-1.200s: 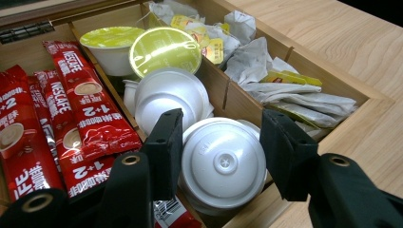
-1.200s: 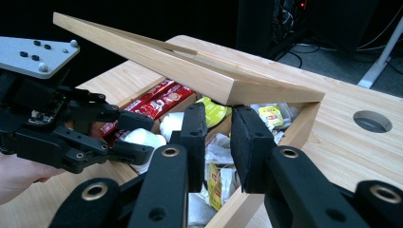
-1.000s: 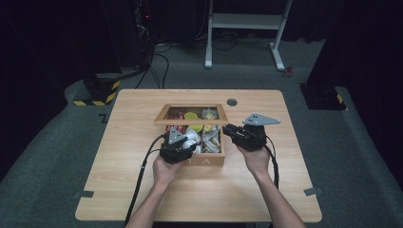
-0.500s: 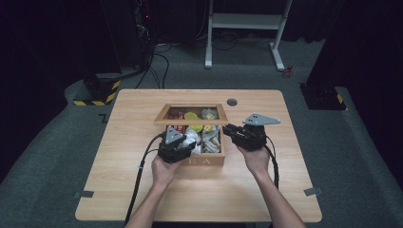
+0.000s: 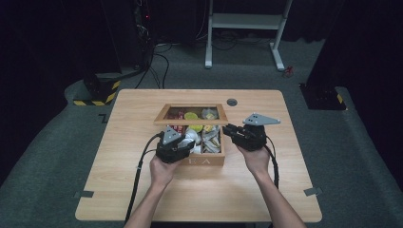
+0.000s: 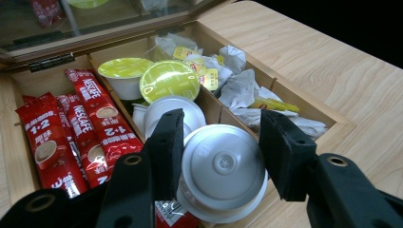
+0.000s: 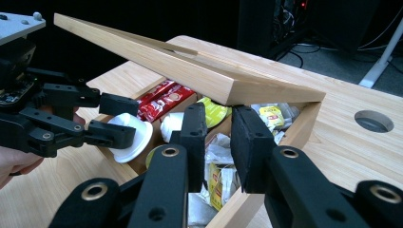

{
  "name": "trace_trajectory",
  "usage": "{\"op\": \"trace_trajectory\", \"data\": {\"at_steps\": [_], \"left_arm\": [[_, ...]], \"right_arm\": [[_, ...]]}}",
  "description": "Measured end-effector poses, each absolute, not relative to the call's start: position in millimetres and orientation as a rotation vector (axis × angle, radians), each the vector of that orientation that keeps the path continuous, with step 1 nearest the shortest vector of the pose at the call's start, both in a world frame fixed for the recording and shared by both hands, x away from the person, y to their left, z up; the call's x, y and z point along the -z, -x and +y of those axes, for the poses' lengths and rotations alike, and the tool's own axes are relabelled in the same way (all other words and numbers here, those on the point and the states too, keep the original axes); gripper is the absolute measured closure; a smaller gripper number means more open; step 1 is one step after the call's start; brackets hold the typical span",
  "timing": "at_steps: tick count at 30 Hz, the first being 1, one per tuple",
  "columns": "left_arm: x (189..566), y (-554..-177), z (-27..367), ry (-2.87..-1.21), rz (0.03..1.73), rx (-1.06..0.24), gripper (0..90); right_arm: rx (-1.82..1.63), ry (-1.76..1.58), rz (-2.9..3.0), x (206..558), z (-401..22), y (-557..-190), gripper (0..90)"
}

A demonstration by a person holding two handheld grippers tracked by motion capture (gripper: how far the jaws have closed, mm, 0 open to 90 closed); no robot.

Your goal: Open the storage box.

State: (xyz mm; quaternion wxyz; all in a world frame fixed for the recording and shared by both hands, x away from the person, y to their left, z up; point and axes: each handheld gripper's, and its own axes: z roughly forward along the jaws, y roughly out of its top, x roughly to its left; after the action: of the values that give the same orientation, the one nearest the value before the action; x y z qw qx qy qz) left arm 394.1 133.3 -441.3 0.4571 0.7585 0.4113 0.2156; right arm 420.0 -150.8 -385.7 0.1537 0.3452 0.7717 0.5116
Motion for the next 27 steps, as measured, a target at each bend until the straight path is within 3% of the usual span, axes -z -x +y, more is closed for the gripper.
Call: {"op": "trace_trajectory", "data": {"at_steps": [27], "left_arm": [[429, -375, 160, -1.865, 1.019, -0.575, 52.7]], "right_arm": [[-1.470, -0.990, 2.211, 385, -151, -420, 75.6]]}}
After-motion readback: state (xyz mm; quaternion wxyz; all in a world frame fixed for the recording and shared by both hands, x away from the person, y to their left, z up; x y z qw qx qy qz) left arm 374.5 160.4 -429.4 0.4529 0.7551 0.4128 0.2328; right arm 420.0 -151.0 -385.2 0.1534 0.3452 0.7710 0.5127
